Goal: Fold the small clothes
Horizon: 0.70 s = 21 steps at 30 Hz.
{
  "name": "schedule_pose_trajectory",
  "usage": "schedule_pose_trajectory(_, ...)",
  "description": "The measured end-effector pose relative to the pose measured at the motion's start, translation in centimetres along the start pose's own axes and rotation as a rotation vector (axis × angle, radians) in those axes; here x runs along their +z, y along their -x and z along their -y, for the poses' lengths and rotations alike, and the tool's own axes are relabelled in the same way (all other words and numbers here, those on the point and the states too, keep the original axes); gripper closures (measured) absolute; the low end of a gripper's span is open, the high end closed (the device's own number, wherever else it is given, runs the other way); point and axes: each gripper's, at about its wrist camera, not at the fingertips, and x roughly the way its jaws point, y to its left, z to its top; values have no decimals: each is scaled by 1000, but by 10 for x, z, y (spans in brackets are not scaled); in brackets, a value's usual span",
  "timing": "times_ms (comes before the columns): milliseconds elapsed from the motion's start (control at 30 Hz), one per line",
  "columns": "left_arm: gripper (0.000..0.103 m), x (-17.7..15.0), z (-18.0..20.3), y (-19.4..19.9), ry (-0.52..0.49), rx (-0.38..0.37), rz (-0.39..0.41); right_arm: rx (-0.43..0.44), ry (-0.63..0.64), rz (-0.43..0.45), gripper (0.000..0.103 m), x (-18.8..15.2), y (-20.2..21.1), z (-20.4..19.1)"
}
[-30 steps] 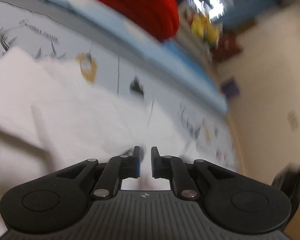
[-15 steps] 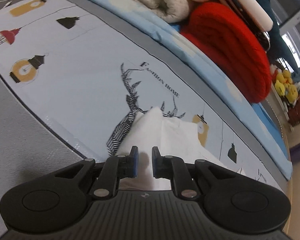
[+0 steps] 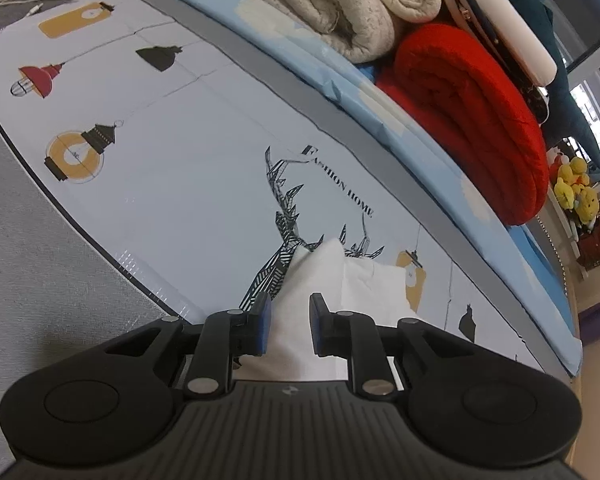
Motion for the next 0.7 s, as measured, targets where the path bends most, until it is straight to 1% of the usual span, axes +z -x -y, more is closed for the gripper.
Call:
schedule_pose_trajectory(67, 82, -1, 6, 6, -14, -10, 10, -18, -113, 70, 90, 10, 20, 26)
schedule_pose_trajectory(167, 82, -7, 18, 9, -97, -28, 31, -44, -365, 181, 90, 20, 57, 82)
schedule_pose_trajectory(233, 82, -14, 23, 3, -159, -7, 32, -84, -492, 215, 90, 16, 74, 122)
schedule_pose_trajectory(267, 82, -18, 23, -3, -171, 9, 12, -102, -552, 224, 92, 11, 81, 141)
schedule_pose_trajectory(300, 82, -21, 23, -8, -170, 15, -8, -116, -603, 224, 99, 6, 86, 158)
schedule_pose_trajectory(333, 82, -24, 23, -11, -170, 6, -23, -123, -653, 217, 99, 0, 89, 175)
schedule_pose_trajectory(400, 82, -28, 27, -15, -201, -4, -38, -143, -742, 203, 103, -14, 92, 203)
schedule_pose_trajectory(467, 82, -29, 32, -16, -239, -17, -40, -164, -798, 197, 103, -26, 95, 220)
schedule_pose_trajectory(567, 82, -30, 30, -17, -232, -10, -38, -159, -857, 187, 103, -39, 95, 240)
schedule_pose_trajectory(633, 82, -32, 29, -20, -225, 7, -41, -126, -891, 161, 103, -41, 88, 245)
schedule_pose_trajectory(700, 82, -32, 30, -23, -223, 10, -46, -48, -935, 81, 98, -45, 73, 243)
